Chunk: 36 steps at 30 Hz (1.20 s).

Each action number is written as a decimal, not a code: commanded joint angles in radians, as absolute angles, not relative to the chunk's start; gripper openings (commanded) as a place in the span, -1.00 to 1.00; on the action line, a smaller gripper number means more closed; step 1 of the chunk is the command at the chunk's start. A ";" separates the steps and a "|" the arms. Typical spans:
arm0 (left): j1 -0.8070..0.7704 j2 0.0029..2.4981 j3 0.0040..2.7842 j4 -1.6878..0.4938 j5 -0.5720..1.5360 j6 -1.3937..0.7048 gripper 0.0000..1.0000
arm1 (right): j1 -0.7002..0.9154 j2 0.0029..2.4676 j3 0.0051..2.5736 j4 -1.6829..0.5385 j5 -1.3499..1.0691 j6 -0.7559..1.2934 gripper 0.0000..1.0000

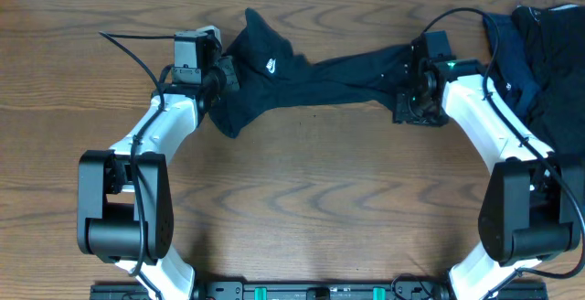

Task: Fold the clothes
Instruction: 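Lift the shirt with both grippers and raise it off the table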

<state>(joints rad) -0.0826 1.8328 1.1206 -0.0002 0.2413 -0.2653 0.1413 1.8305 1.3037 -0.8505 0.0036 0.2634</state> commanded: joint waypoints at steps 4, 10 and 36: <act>-0.086 1.821 1.117 0.001 0.254 -0.267 -0.88 | 0.075 1.867 1.280 -0.797 0.081 0.296 0.07; -0.087 1.821 1.117 -0.003 0.255 -0.267 -0.88 | 0.004 1.905 1.277 -0.788 0.030 0.298 0.07; -0.086 1.821 1.117 -0.014 0.254 -0.266 -0.88 | -0.006 2.053 1.275 -0.733 -0.125 0.389 -0.98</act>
